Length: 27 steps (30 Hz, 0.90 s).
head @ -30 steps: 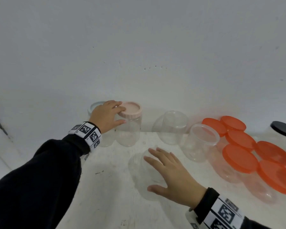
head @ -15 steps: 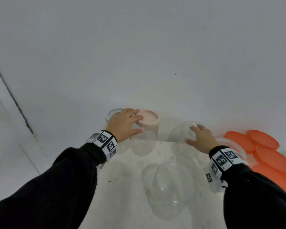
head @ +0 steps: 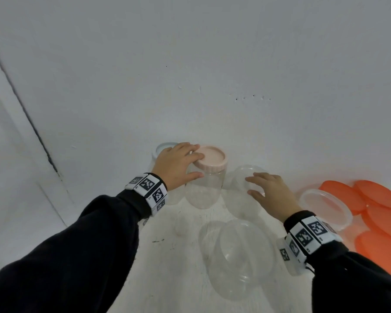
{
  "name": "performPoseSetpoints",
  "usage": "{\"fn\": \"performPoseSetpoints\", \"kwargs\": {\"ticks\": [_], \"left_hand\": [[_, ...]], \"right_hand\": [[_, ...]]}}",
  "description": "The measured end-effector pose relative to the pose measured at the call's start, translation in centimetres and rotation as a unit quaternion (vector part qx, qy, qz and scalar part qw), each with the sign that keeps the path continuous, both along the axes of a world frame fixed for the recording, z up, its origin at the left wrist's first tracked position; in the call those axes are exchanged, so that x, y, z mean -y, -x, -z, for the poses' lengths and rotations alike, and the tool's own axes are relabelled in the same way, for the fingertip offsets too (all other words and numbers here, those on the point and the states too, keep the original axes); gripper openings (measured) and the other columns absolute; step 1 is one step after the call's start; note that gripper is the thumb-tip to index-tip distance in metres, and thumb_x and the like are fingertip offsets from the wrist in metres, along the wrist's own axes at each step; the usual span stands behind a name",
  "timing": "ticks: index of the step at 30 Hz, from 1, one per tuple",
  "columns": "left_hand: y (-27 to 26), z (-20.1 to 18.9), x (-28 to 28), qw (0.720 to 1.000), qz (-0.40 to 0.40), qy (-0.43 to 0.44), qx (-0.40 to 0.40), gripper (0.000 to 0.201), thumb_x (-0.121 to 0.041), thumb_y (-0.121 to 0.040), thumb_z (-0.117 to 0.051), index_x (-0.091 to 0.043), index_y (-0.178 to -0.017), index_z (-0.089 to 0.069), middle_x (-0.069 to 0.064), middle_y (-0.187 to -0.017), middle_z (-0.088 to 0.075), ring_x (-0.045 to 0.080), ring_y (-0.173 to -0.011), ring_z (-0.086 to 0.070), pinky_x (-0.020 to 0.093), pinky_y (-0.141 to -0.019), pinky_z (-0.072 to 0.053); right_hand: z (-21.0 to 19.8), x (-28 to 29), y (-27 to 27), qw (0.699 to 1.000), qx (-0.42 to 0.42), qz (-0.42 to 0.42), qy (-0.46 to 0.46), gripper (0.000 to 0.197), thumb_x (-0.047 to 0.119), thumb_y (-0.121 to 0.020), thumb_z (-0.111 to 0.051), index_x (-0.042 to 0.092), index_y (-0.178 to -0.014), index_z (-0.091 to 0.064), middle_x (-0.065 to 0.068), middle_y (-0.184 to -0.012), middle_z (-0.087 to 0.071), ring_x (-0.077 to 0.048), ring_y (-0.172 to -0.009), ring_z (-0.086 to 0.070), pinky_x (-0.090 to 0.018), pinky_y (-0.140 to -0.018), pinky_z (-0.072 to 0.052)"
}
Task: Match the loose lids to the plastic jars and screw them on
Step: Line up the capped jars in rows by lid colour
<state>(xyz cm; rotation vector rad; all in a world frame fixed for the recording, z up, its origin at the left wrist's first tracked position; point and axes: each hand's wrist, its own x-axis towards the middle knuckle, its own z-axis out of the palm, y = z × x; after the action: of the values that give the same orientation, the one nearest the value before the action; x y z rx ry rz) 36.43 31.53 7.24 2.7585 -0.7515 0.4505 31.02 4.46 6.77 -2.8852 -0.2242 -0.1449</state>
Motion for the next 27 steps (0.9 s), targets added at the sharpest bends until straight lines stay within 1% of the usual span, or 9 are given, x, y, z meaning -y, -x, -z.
{"fn": "performPoseSetpoints", "kwargs": {"ticks": [3,8,12,14,16,18,21,24,27], "left_hand": [[0.1,0.0,0.0,1.0,-0.001,0.004,0.0,0.053,-0.054,-0.085,-0.055,-0.029,-0.132,-0.05,-0.005,-0.148,-0.036,0.017,-0.138,-0.027,0.045,-0.107,-0.029],[0.0,-0.1,0.0,1.0,-0.003,0.003,0.001,0.053,-0.053,-0.085,-0.055,-0.029,-0.131,-0.05,-0.005,-0.147,-0.036,0.017,-0.138,-0.027,0.045,-0.107,-0.03],[0.0,-0.1,0.0,1.0,-0.001,0.007,0.003,0.052,-0.052,-0.085,-0.056,-0.028,-0.131,-0.051,-0.005,-0.147,-0.037,0.017,-0.137,-0.028,0.043,-0.107,-0.03],[0.1,0.0,-0.1,1.0,0.0,0.008,0.003,0.054,-0.056,-0.084,-0.055,-0.028,-0.13,-0.051,-0.005,-0.146,-0.038,0.017,-0.137,-0.029,0.044,-0.107,-0.031],[0.1,0.0,-0.2,1.0,0.001,0.006,0.002,0.062,-0.065,-0.08,-0.046,-0.028,-0.13,-0.052,-0.005,-0.146,-0.039,0.018,-0.136,-0.03,0.044,-0.106,-0.032],[0.1,-0.1,-0.2,1.0,0.004,0.004,0.0,0.066,-0.066,-0.077,-0.04,-0.028,-0.129,-0.053,-0.004,-0.146,-0.04,0.019,-0.136,-0.031,0.045,-0.105,-0.033],[0.1,-0.2,-0.4,1.0,0.004,0.005,0.005,0.073,-0.07,-0.074,-0.031,-0.027,-0.128,-0.054,-0.003,-0.145,-0.041,0.019,-0.135,-0.033,0.046,-0.104,-0.034],[0.1,-0.1,-0.3,1.0,0.001,0.003,0.006,0.08,-0.072,-0.07,-0.023,-0.027,-0.128,-0.054,-0.003,-0.144,-0.042,0.02,-0.135,-0.034,0.045,-0.104,-0.035],[0.2,-0.3,0.0,1.0,0.003,0.004,0.004,0.081,-0.073,-0.07,-0.023,-0.027,-0.128,-0.054,-0.003,-0.144,-0.042,0.02,-0.135,-0.034,0.046,-0.104,-0.035]], "right_hand": [[0.0,-0.8,0.2,0.999,0.002,-0.028,-0.021,0.038,0.029,-0.094,-0.053,0.026,-0.132,-0.052,0.003,-0.143,-0.043,-0.023,-0.131,-0.03,-0.031,-0.104,-0.028],[0.3,-1.3,0.2,0.999,0.008,-0.037,-0.034,0.036,0.026,-0.094,-0.053,0.024,-0.13,-0.054,0.002,-0.142,-0.044,-0.022,-0.132,-0.031,-0.03,-0.105,-0.028],[0.4,-1.1,0.4,0.997,-0.002,-0.054,-0.056,0.037,0.024,-0.094,-0.054,0.023,-0.131,-0.052,0.001,-0.143,-0.043,-0.021,-0.134,-0.029,-0.028,-0.107,-0.023],[0.2,-0.6,0.8,0.995,-0.003,-0.059,-0.084,0.039,0.024,-0.094,-0.055,0.023,-0.133,-0.05,0.002,-0.145,-0.04,-0.019,-0.134,-0.031,-0.022,-0.106,-0.021],[0.1,0.5,1.7,0.993,0.023,-0.034,-0.108,0.04,0.023,-0.093,-0.056,0.021,-0.133,-0.05,0.001,-0.145,-0.04,-0.019,-0.133,-0.034,-0.02,-0.103,-0.02],[0.3,2.3,2.8,0.992,0.075,0.021,-0.1,0.042,0.021,-0.09,-0.06,0.016,-0.131,-0.053,-0.003,-0.144,-0.041,-0.023,-0.133,-0.035,-0.027,-0.107,-0.022],[1.2,5.3,4.3,0.987,0.091,0.13,-0.035,0.049,0.023,-0.086,-0.065,0.009,-0.131,-0.052,-0.013,-0.147,-0.036,-0.035,-0.137,-0.027,-0.048,-0.112,-0.021],[2.3,7.7,5.5,0.972,0.039,0.233,0.016,0.055,0.029,-0.086,-0.064,0.009,-0.134,-0.047,-0.018,-0.152,-0.024,-0.04,-0.141,-0.012,-0.055,-0.111,-0.013],[3.3,9.1,5.8,0.969,0.02,0.246,0.019,0.055,0.027,-0.088,-0.06,0.01,-0.137,-0.043,-0.02,-0.149,-0.027,-0.043,-0.138,-0.015,-0.059,-0.111,-0.016]]}}
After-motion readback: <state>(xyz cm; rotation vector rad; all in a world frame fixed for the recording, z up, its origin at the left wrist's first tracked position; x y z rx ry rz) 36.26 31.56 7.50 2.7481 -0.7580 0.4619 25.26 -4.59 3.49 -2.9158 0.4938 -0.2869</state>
